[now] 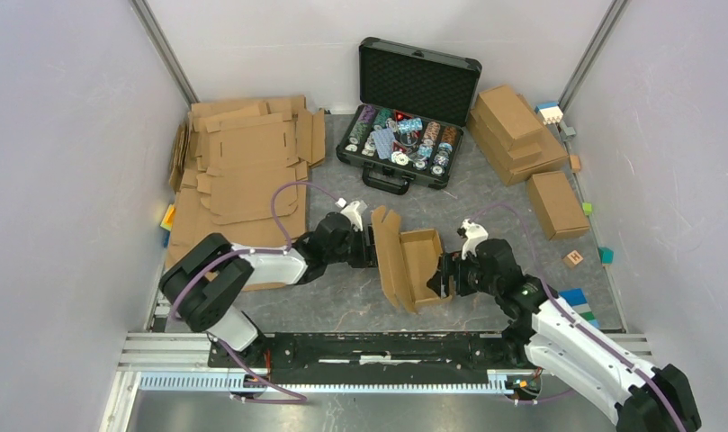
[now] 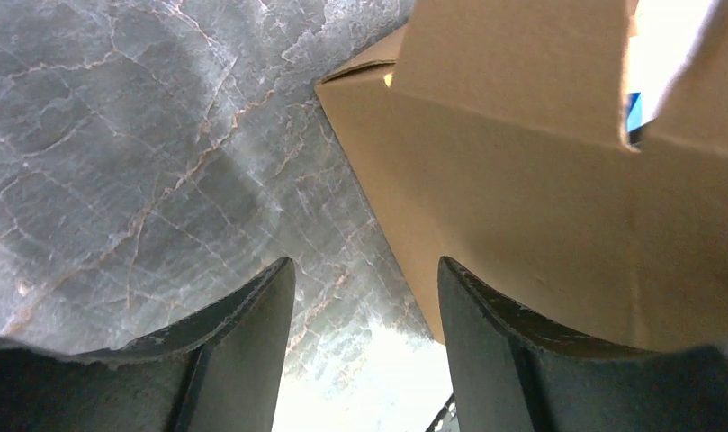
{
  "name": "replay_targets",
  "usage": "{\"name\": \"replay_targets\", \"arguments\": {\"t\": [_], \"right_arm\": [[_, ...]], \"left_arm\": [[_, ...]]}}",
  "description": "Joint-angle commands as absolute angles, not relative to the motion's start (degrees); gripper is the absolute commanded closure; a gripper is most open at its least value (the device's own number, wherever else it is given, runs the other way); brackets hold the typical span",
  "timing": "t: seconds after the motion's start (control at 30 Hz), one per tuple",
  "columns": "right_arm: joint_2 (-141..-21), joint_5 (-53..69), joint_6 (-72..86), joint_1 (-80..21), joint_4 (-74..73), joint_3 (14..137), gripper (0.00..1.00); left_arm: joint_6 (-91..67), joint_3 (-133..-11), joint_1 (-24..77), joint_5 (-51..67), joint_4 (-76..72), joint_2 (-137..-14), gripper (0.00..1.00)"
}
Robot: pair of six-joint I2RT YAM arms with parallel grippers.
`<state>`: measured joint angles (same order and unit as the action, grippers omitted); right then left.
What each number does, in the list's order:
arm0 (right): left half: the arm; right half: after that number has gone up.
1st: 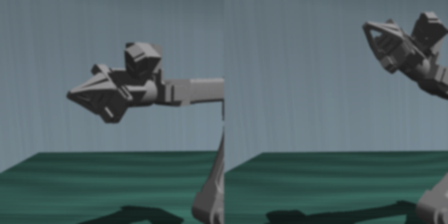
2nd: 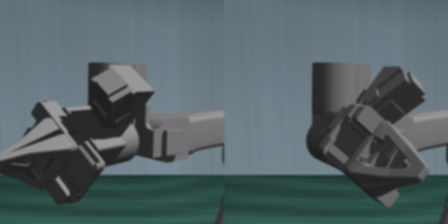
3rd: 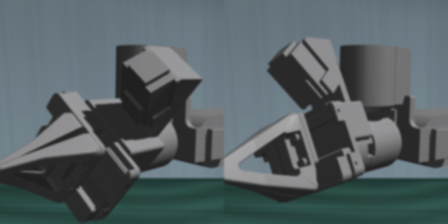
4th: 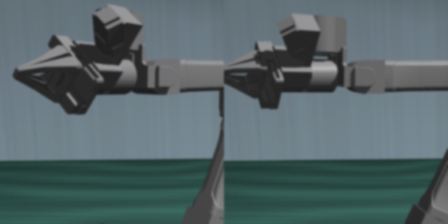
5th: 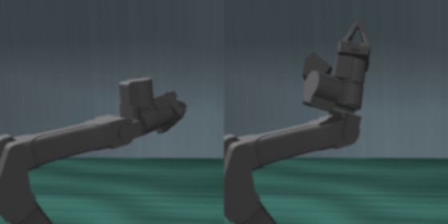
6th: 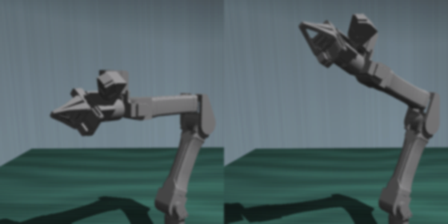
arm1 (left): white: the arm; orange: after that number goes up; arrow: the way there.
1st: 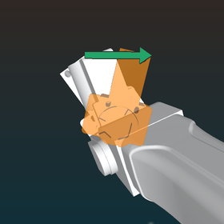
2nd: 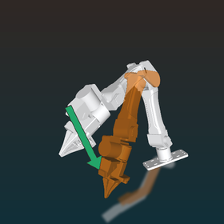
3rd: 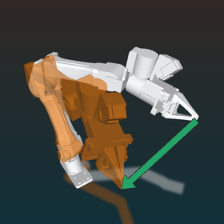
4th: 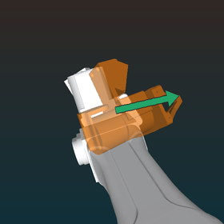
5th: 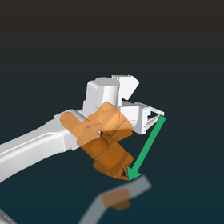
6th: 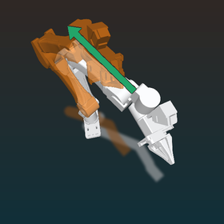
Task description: Fold the paper box
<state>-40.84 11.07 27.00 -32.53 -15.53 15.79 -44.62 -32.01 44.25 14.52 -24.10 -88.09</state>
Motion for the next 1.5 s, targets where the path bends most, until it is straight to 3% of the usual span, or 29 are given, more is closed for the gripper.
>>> {"name": "replay_targets", "arguments": {"t": [0.0,0.2,0.23,0.3,0.33,0.37,0.57,0.8,1.2,1.3,1.47], "right_arm": [[-37.6,2.6,25.4,-32.7,-20.7,21.2,0.12],[-32.7,-9.2,24.5,-32.7,-27.9,24.7,0.17],[-32.6,-13.3,25.8,-32.7,-29.7,25.3,0.27],[-33.0,-18.9,29.7,-32.7,-32.8,25.9,0.81],[-33.7,-19.6,30.5,-32.7,-32.9,25.8,0.95],[-34.7,-19.6,30.8,-32.7,-32.9,25.5,1.0],[-43.0,-10.8,28.5,-32.7,-28.7,21.6,1.0],[-40.1,6.2,31.6,-35.5,-12.4,12.1,1.0],[-53.7,-2.8,37.8,-54.9,-1.0,17.1,1.0],[-50.9,-5.8,37.0,-55.5,-3.1,17.6,1.0],[-42.5,-11.8,34.2,-55.5,-10.0,18.3,0.97]], "left_arm": [[-42.8,-34.4,43.5,18.1,-31.2,-92.0,0.35],[-41.5,-37.0,43.4,18.3,-29.4,-95.5,0.42],[-41.3,-37.2,43.4,18.2,-29.1,-95.8,0.43],[-40.9,-37.9,43.4,18.0,-28.4,-96.3,0.45],[-40.7,-38.2,43.4,17.6,-27.5,-96.3,0.45],[-40.5,-38.6,43.4,17.1,-26.5,-96.4,0.46],[-39.8,-41.5,43.2,15.2,-21.8,-97.7,0.46],[-39.4,-47.3,42.7,17.2,-20.7,-103.2,0.45],[-31.7,-69.2,41.9,24.0,-7.6,-115.3,0.47],[-30.0,-71.3,39.3,23.9,-3.9,-116.1,0.47],[-30.3,-64.7,30.5,25.7,-4.4,-109.7,0.48]]}}
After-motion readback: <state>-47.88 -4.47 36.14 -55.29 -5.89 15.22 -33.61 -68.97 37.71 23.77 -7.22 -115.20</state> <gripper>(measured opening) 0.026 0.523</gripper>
